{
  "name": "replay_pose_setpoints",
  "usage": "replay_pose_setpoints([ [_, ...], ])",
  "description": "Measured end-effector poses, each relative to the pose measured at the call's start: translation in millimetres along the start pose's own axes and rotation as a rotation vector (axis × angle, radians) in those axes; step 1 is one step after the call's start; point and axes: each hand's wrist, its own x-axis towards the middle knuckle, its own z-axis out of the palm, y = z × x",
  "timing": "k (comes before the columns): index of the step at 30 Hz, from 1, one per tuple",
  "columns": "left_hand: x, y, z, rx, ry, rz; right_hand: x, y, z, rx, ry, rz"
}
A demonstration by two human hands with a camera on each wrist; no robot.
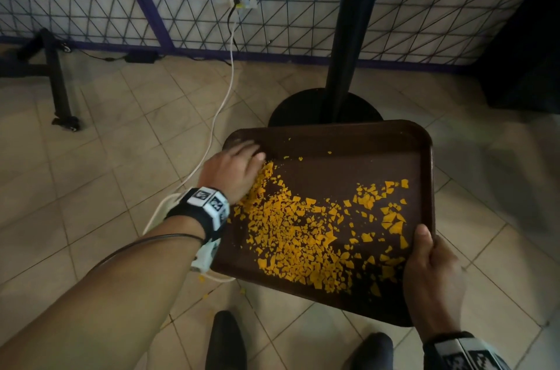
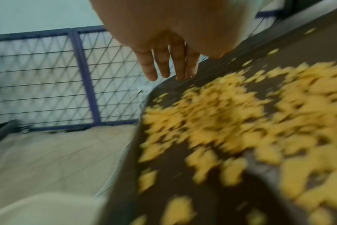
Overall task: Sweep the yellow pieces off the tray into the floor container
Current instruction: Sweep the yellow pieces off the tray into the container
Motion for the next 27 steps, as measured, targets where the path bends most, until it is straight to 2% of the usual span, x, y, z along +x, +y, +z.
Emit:
replay_pose_setpoints([
  [2, 7, 37, -1, -0.093, -0.004, 0.125, -1, -2, 2, -0.006, -0.007, -0.002],
  [5, 8, 93, 5, -0.149, -0.094, 0.316, -2, -4, 4, -0.009, -0.006, -0.011],
  [7, 3, 110, 14, -0.106, -0.159, 0.352, -2, -4, 3, -0.001, -0.008, -0.010],
  [9, -4, 102, 25, -0.080, -0.192, 0.275, -2, -4, 1, 0.011, -0.018, -0.006],
  [14, -18, 44, 40, -0.099, -0.283, -0.061, -2, -4, 1, 0.032, -0.063, 0.014],
  [16, -19, 41, 33, -0.103, -0.275, -0.125, -2, -4, 2, 0.031, -0.070, 0.010],
  [18, -16, 64, 24, -0.130, -0.257, -0.060, -3, -5, 2, 0.028, -0.074, 0.011],
  [23, -7, 158, 8, -0.222, -0.217, 0.339, -4, -7, 5, 0.018, -0.064, 0.009],
  [25, -11, 172, 11, -0.197, -0.220, 0.377, -3, -8, 3, 0.024, -0.053, 0.019],
  [27, -22, 158, 18, -0.181, -0.261, 0.327, -2, -9, 0, 0.040, -0.067, 0.051],
])
